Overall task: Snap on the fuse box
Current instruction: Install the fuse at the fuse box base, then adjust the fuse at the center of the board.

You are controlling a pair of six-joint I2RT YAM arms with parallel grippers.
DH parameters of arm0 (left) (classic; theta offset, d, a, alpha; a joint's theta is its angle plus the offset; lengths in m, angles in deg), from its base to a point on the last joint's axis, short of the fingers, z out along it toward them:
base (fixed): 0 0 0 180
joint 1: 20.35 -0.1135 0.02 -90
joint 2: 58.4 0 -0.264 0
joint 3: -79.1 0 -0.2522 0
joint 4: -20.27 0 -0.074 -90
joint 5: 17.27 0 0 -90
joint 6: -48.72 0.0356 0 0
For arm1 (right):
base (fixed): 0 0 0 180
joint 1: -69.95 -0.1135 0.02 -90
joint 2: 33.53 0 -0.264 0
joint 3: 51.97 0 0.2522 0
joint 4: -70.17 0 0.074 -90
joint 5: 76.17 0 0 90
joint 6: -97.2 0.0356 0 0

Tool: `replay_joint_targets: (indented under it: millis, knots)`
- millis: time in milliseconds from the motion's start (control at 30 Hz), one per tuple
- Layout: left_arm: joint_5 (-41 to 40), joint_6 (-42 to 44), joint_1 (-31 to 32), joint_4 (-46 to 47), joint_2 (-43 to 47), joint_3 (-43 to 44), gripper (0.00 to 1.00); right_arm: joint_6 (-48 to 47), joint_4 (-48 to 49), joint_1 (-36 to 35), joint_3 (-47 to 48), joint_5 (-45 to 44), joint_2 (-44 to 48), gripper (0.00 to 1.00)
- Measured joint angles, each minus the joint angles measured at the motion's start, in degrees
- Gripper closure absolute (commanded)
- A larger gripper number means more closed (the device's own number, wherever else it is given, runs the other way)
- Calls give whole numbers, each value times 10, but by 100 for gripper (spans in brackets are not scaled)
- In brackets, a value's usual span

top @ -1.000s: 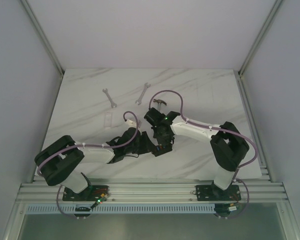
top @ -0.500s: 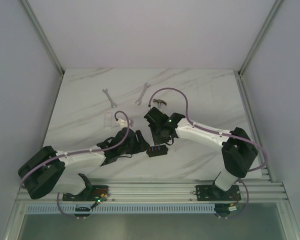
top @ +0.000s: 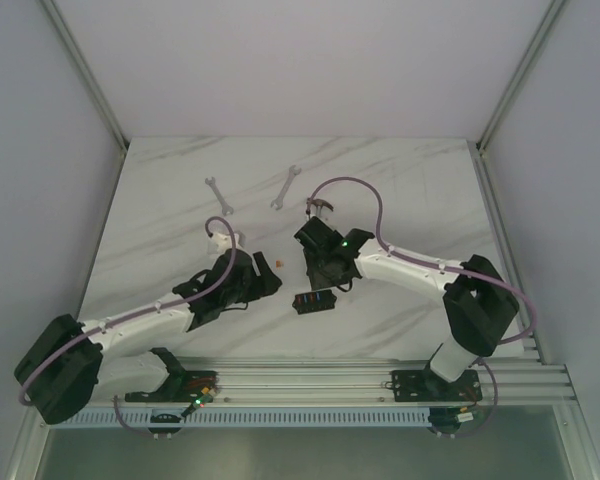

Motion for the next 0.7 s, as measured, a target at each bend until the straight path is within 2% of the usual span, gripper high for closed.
replay_joint_targets:
  millis: [167, 367, 533, 567, 700]
  knots:
    - [0, 13, -46, -42, 1, 10, 26, -22, 12, 15, 0, -6, 0, 53]
    - [7, 20, -64, -60, -24, 36, 26, -47, 16, 17, 0, -12, 0, 48]
    - [6, 34, -69, -93, -74, 80, 28, -76, 39, 39, -2, -10, 0, 34]
    - [6, 39, -69, -100, -85, 92, 29, -83, 46, 45, -3, -9, 0, 28]
    - [4, 55, -69, -123, -133, 134, 34, -110, 75, 68, -21, -7, 8, 13]
